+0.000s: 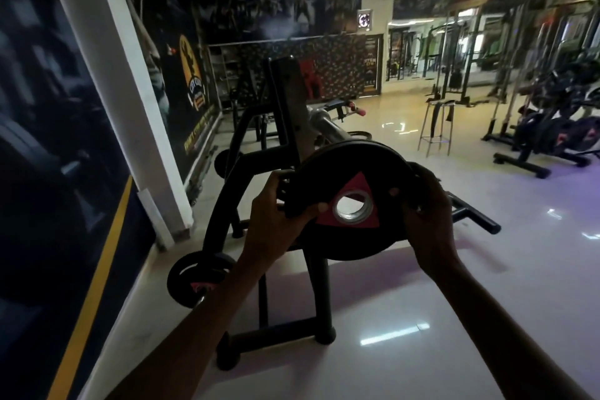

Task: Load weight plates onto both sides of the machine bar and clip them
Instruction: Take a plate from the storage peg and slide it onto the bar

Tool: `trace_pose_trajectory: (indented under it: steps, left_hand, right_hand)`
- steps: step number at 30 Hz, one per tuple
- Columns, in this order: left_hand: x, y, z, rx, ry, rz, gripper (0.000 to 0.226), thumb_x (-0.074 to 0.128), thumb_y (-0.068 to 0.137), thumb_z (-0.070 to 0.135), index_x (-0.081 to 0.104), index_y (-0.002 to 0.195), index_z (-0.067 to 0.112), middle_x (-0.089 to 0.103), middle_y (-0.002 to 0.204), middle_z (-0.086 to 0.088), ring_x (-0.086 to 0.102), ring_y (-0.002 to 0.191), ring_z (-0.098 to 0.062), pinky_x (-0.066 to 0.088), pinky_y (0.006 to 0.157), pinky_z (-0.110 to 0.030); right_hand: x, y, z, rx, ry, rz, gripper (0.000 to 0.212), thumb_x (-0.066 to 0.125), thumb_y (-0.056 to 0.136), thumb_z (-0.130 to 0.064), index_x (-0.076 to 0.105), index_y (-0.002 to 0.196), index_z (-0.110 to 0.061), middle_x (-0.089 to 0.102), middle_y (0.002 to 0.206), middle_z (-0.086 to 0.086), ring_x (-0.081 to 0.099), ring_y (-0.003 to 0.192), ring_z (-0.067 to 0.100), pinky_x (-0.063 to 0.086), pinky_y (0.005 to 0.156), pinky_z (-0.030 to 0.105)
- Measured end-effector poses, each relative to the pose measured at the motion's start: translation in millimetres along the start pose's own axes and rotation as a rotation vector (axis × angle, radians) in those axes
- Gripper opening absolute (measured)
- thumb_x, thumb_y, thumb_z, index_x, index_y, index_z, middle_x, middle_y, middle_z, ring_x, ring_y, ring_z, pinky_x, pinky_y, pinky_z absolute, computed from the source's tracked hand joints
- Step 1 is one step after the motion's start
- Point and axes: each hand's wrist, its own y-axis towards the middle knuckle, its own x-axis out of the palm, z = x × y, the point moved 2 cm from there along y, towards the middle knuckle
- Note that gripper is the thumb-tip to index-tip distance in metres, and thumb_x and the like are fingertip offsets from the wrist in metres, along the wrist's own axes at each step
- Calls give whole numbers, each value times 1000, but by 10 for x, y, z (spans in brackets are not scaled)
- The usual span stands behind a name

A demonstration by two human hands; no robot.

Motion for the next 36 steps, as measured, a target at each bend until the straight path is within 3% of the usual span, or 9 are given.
trace_pose_trajectory:
  steps: [4, 6, 12, 16, 22, 26, 28, 32, 36]
  left_hand:
    - [362, 358, 3, -7, -1, 50, 69, 95, 70, 34, 59, 126, 19, 68, 109, 7, 68, 100, -7, 62, 77, -25]
    - [482, 509, -19, -11, 6, 78, 69, 94, 70, 33, 59, 127, 17, 66, 109, 10, 66, 100, -6, 60, 75, -22]
    - [643, 813, -91, -7, 82, 148, 81, 87, 65, 62, 57, 130, 26, 62, 113, 21, 63, 99, 13, 57, 75, -13]
    - [705, 843, -189, 2, 88, 136, 75, 89, 72, 39, 57, 136, 18, 62, 114, 17, 63, 100, 13, 59, 76, -15]
    - [743, 1030, -356, 12, 101, 151, 68, 89, 74, 38, 54, 132, 30, 64, 115, 10, 65, 101, 7, 60, 76, -18]
    - [808, 1360, -654, 42, 142, 153, 76, 84, 74, 46, 53, 139, 25, 60, 121, 23, 65, 108, 2, 57, 78, -15]
    - [828, 1603, -869, 79, 230, 159, 85, 81, 78, 53, 45, 150, 26, 59, 127, 15, 62, 112, -2, 58, 84, -18]
    - [866, 2131, -1286, 128, 434, 171, 90, 72, 85, 60, 31, 161, 34, 52, 132, -2, 50, 114, -4, 36, 93, -3]
    - [918, 2592, -1619, 144, 440, 169, 86, 61, 85, 68, 32, 160, 37, 49, 135, -10, 48, 121, -12, 40, 96, -22]
  right_hand:
    - [-129, 472, 256, -4, 15, -2, 41, 63, 95, -2, 55, 135, -10, 67, 121, 0, 63, 113, 7, 61, 81, 25]
    - [-132, 689, 370, 24, 21, -27, 42, 64, 95, -3, 56, 135, -14, 66, 120, -7, 62, 112, 1, 61, 84, 28]
    - [-90, 1148, 638, 53, 93, -98, 40, 64, 96, -9, 57, 133, -21, 66, 122, -12, 60, 119, 6, 60, 92, 43]
    - [-101, 1248, 781, 51, 105, -143, 43, 65, 95, -8, 56, 136, -18, 66, 124, -9, 60, 121, 10, 59, 92, 47]
    - [74, 1438, 975, 96, 128, -116, 43, 68, 93, -7, 60, 131, -23, 66, 113, -24, 61, 111, -2, 59, 91, 49]
    - [256, 1665, 1230, 25, 81, -94, 46, 71, 91, -9, 59, 133, -20, 66, 117, -20, 62, 114, 4, 61, 87, 44]
    - [363, 1829, 1383, -29, 55, -111, 49, 74, 89, -9, 58, 134, -20, 68, 120, -12, 63, 115, 10, 61, 86, 40]
    - [601, 2298, 1748, -114, -54, -215, 62, 75, 86, 0, 53, 141, -19, 66, 127, -6, 63, 118, 15, 52, 90, 13]
    - [883, 2726, 2131, -113, -128, -285, 74, 72, 85, 6, 46, 145, -31, 61, 129, -10, 63, 117, 20, 52, 86, 10]
